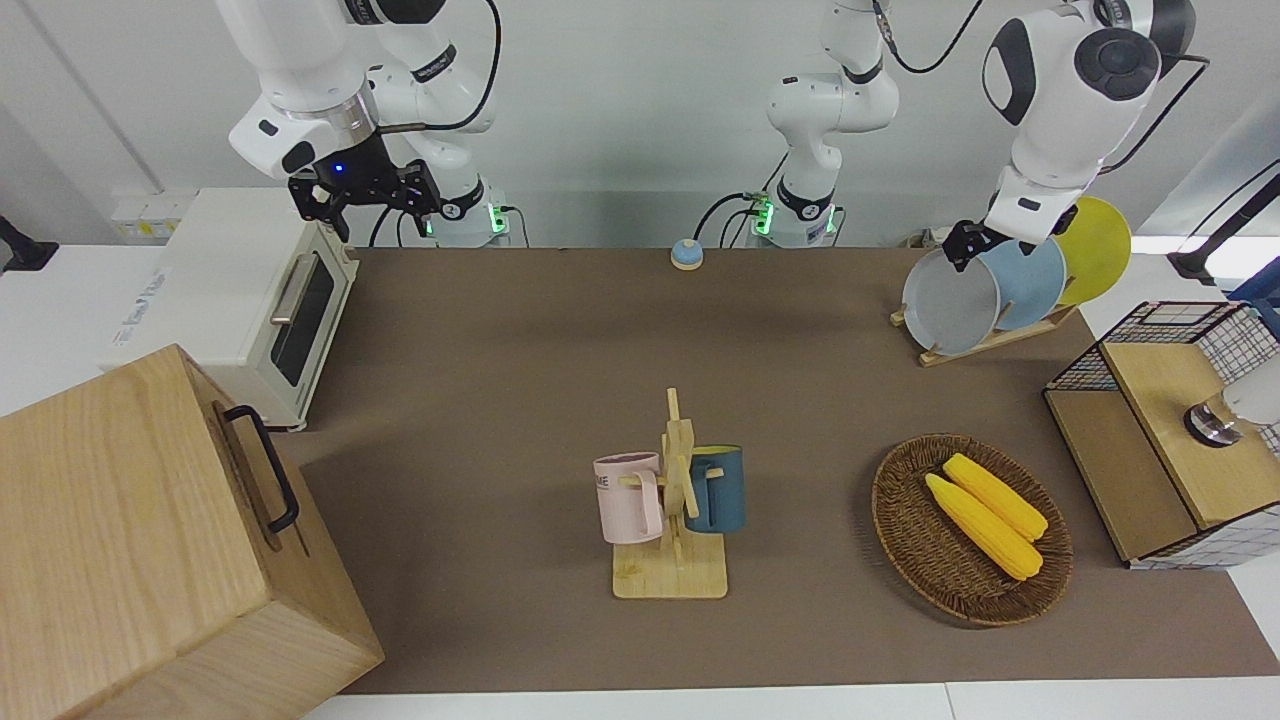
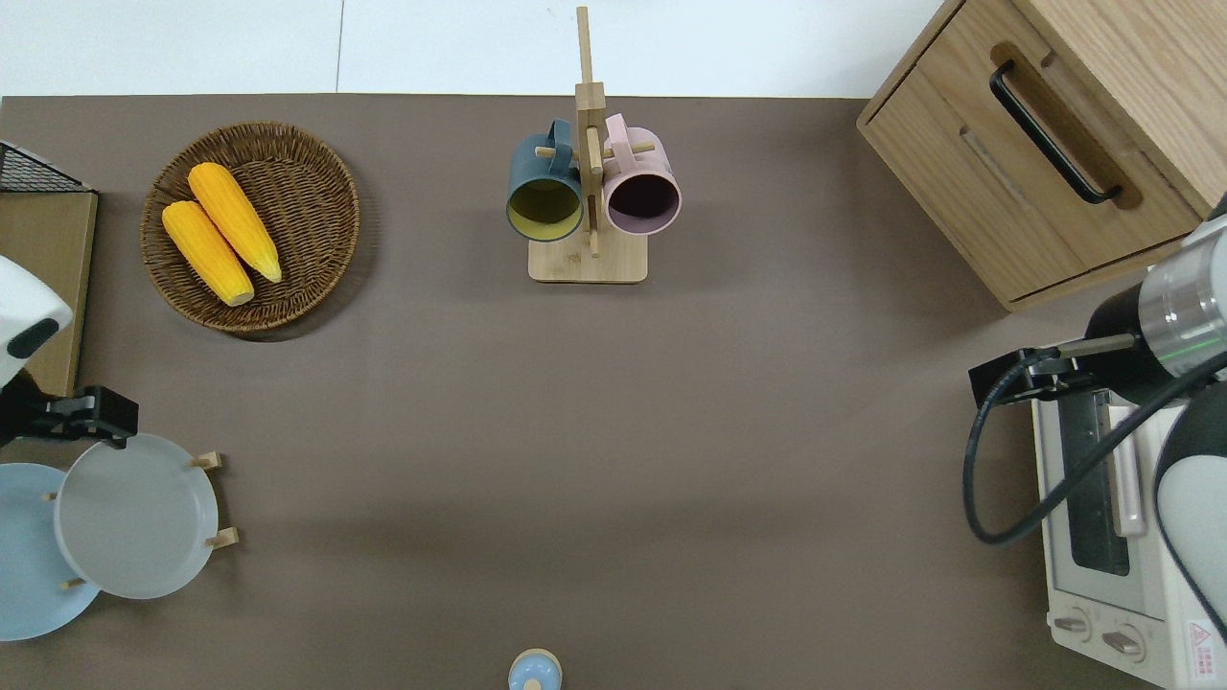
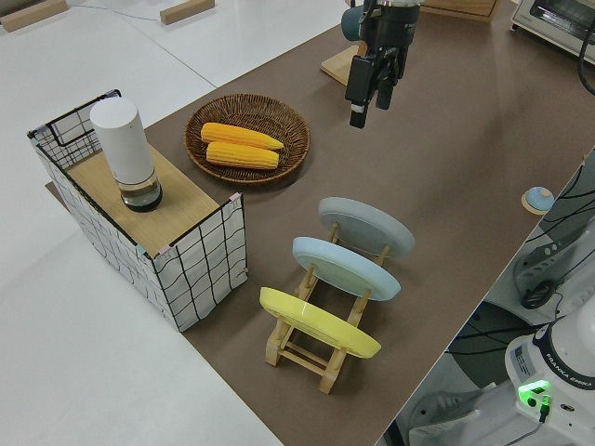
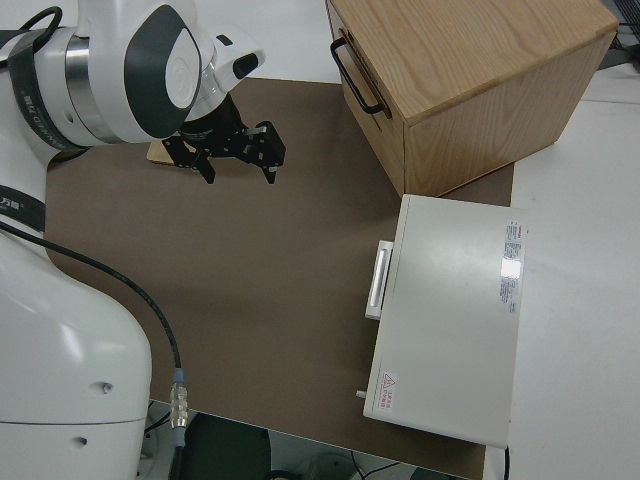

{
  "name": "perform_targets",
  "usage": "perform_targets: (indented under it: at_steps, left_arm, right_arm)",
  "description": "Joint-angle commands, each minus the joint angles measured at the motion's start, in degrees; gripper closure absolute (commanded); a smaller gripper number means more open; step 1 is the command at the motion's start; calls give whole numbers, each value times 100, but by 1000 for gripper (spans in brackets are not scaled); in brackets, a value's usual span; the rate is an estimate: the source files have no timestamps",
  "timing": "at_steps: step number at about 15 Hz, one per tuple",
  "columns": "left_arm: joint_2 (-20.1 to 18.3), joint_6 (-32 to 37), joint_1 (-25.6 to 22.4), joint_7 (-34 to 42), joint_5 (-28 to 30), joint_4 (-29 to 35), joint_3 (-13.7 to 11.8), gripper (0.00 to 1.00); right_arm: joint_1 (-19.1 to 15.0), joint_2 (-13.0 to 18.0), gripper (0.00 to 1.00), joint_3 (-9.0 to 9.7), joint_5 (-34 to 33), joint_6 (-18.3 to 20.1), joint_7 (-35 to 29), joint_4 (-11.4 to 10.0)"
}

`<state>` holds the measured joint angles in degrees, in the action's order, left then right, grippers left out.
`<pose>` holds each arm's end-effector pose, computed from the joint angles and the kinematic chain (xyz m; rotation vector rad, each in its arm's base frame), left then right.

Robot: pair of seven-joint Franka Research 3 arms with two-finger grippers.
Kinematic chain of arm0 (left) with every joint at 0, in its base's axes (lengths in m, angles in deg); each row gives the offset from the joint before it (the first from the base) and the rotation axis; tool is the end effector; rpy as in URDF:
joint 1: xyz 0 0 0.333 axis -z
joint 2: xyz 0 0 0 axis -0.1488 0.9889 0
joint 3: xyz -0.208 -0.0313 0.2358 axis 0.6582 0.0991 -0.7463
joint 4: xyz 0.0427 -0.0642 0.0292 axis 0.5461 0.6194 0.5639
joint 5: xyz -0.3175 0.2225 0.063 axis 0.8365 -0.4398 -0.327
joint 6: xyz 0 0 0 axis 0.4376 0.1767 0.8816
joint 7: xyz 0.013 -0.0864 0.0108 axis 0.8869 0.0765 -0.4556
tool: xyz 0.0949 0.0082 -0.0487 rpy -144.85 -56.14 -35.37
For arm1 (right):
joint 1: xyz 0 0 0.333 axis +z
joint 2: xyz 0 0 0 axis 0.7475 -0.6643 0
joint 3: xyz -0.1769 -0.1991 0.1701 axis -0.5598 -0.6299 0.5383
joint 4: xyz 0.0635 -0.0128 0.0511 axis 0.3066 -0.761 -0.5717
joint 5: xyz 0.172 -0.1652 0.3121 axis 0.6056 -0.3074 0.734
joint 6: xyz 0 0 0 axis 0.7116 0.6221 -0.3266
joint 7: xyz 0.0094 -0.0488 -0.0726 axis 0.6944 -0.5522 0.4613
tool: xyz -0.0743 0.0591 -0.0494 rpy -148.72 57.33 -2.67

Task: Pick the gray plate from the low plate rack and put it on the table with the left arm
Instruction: 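Move the left gripper down to the gray plate in the low rack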

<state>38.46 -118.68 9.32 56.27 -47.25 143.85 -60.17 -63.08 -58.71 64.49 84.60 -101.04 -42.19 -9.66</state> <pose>0.5211 0.0426 0.5540 -2.8606 -0.1304 0.2797 0.5378 0.0609 0.6367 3.1061 0.1283 -0.1896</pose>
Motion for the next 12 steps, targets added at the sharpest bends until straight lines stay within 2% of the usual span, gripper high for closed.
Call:
perform_targets:
  at_steps: [1, 5, 7, 10, 12]
  left_arm:
    - [-490, -451, 56, 201, -662, 1004, -29, 2]
    - [-534, -591, 56, 201, -1188, 1723, -38, 2]
    - [-490, -609, 4, 201, -1216, 1918, -117, 11]
    - [-394, -785, 3, 193, -1216, 2138, -388, 38]
    - [-367, -812, -6, 175, -1199, 2165, -433, 300]
  right_arm:
    - [-147, 14, 17, 134, -38, 82, -73, 55]
    - [-147, 14, 17, 134, -38, 82, -73, 55]
    - [-147, 14, 17, 134, -38, 82, -73, 55]
    - [-147, 14, 17, 134, -38, 82, -73, 55]
    - [-147, 14, 17, 134, -38, 82, -73, 55]
